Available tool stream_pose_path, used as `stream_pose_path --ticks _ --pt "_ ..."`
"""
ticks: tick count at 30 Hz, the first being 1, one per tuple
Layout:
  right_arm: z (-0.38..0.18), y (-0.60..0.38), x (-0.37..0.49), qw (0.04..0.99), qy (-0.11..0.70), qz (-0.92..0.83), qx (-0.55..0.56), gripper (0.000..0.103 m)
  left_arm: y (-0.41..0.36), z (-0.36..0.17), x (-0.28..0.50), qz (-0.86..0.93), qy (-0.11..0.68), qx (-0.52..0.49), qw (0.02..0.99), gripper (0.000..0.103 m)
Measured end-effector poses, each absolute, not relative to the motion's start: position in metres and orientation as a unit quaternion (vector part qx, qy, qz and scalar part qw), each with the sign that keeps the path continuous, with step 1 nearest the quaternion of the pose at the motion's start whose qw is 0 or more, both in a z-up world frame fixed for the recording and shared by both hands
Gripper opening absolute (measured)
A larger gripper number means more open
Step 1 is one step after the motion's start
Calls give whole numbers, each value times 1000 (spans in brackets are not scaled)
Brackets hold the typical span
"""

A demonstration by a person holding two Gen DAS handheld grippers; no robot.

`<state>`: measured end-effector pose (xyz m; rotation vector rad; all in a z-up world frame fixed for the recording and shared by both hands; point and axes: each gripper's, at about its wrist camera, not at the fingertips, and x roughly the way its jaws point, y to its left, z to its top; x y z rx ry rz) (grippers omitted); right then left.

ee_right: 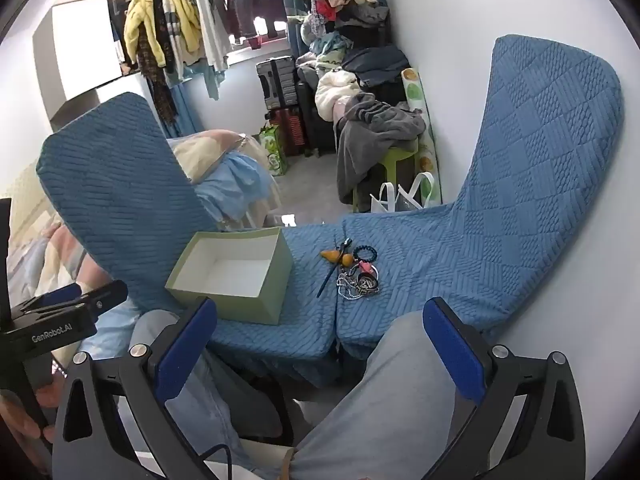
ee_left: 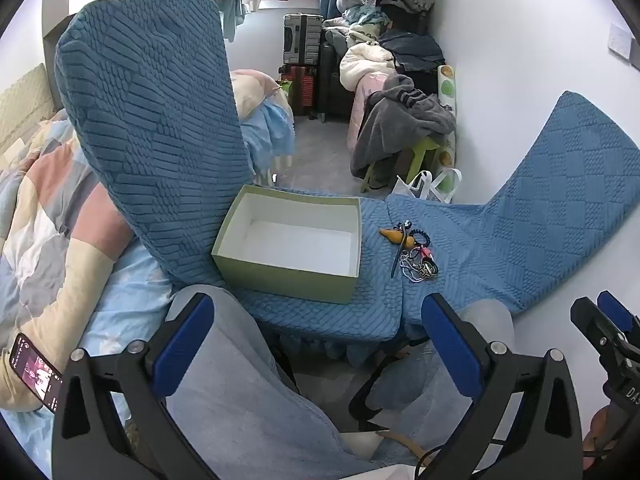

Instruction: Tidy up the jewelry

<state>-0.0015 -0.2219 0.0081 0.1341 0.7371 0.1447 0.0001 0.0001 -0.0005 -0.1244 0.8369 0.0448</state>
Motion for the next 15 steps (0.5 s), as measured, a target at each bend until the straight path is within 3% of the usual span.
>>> stream_pose_path --ticks 15 --pt "8 -233 -1 929 359 67 61 103 2 -2 0 17 414 -57 908 103"
